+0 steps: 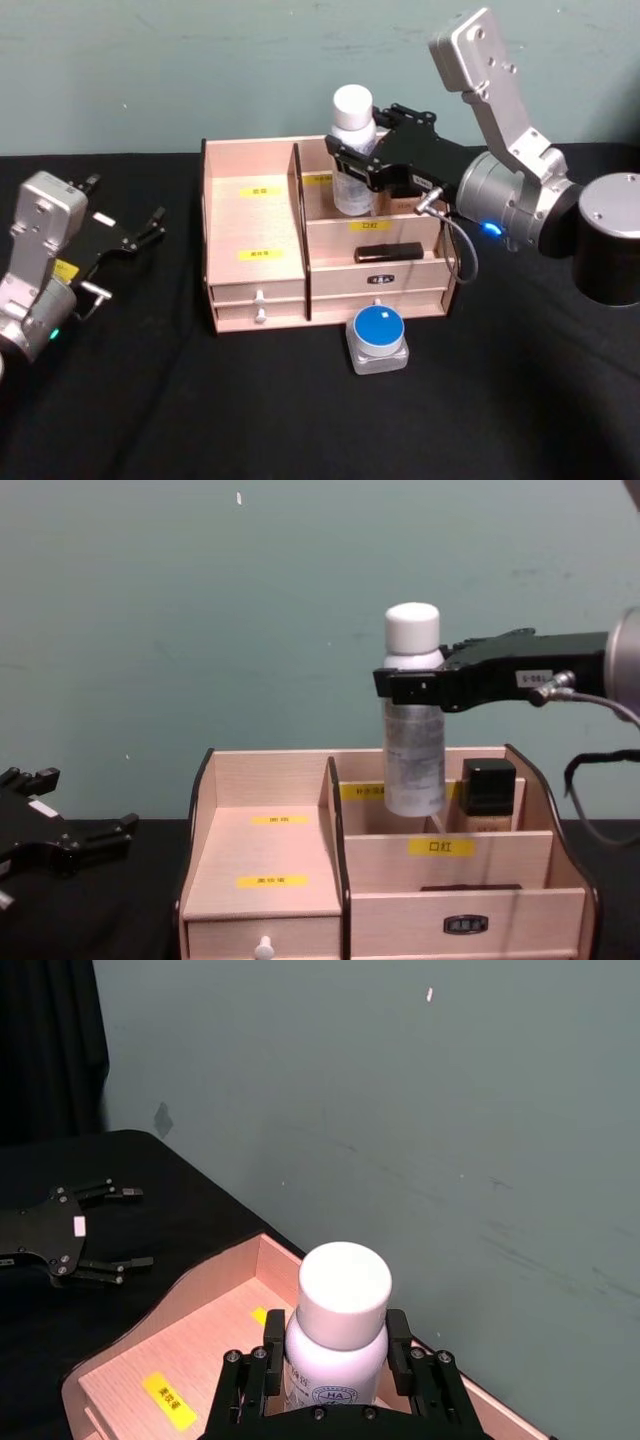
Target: Pick up the facial cleanser and watermelon frost from the table and place them into the tiered storage box.
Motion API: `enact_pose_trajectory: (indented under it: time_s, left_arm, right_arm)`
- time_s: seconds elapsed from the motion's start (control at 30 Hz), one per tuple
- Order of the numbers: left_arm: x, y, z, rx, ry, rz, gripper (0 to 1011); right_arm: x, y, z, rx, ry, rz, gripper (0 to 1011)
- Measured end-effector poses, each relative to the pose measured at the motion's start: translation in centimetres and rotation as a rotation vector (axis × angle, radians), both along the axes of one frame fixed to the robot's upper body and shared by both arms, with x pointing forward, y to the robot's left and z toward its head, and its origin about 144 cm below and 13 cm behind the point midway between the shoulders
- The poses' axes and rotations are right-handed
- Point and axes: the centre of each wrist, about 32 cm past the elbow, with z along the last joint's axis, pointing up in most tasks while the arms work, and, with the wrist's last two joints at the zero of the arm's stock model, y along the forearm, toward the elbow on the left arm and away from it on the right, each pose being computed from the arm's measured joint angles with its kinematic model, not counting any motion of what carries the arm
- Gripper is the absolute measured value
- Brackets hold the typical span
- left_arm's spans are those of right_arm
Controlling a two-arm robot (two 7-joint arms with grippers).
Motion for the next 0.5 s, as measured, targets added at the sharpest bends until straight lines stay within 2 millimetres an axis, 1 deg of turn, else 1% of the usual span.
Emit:
enact_pose_trajectory:
  time_s: [0.5]
  left_arm:
    - [0.0, 0.0, 0.0, 0.000, 0.000, 0.000, 1001]
  right_arm:
    - [1.2, 0.9, -0.6, -0.010, -0.002, 0.000, 617]
